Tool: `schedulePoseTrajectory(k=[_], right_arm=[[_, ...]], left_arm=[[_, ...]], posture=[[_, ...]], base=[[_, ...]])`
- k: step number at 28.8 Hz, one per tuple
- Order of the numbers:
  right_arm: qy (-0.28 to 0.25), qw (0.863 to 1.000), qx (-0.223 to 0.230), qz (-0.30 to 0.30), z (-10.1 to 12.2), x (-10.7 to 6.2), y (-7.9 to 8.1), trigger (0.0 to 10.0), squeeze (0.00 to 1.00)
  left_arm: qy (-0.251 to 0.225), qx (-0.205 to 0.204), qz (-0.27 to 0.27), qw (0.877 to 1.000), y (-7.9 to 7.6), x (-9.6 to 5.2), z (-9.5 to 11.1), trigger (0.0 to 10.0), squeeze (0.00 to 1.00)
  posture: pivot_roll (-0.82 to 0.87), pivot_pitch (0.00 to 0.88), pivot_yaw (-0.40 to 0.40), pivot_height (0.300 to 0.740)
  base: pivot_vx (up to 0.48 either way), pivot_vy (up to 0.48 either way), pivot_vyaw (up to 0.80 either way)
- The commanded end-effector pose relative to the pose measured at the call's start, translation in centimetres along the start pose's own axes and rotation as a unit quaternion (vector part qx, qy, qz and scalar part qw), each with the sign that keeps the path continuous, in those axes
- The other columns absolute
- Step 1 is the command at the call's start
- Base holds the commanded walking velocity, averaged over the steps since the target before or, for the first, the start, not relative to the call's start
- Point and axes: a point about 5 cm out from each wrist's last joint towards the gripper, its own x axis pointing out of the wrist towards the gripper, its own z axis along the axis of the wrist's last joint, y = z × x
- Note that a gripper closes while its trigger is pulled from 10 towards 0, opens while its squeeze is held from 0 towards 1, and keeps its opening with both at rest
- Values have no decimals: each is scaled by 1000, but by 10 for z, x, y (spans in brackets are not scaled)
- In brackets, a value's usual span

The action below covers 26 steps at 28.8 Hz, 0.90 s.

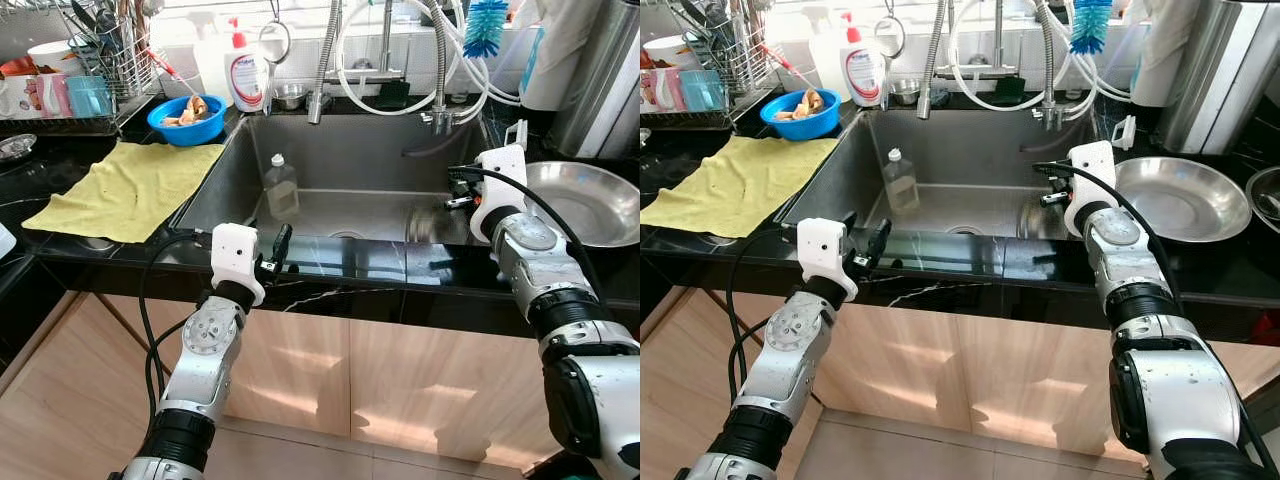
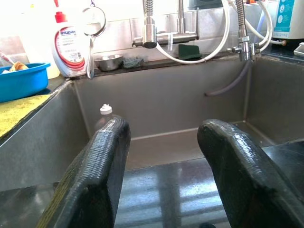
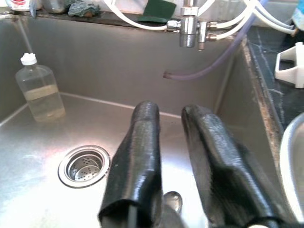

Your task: Kitchen organization

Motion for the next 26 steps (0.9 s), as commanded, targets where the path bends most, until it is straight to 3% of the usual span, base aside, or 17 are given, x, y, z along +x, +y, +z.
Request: schedulePoseTrajectory(k=[1, 8, 14, 17, 19, 26], right_arm=[[-16, 1000, 1, -5, 10, 2, -2, 10000, 0], [-85, 995, -9, -53, 38, -1, -14, 10000, 0], [-184, 970, -19, -158, 68, -20, -34, 10000, 0], [-211, 957, -10, -198, 70, -32, -39, 10000, 0], [-228, 943, 22, -240, 68, -48, -44, 10000, 0], [-192, 917, 103, -333, 41, -82, -57, 10000, 0]], left_arm=[[-1, 2, 5, 1000, 3, -1, 1, 10000, 0], [-4, 1, 4, 1000, 2, -1, 2, 10000, 0], [-2, 2, 5, 1000, 3, -1, 1, 10000, 0], [-1, 2, 4, 1000, 3, -2, 1, 10000, 0], [1, 1, 1, 1000, 2, -2, 0, 10000, 0], [2, 0, -3, 1000, 0, -2, -1, 10000, 0]], posture=[[-106, 0, 66, 740], [-110, 0, 69, 740], [-116, 0, 72, 740], [-123, 0, 77, 740], [-128, 0, 79, 740], [-136, 0, 83, 740]], base=[[0, 0, 0], [0, 0, 0], [0, 0, 0], [0, 0, 0], [0, 0, 0], [0, 0, 0]])
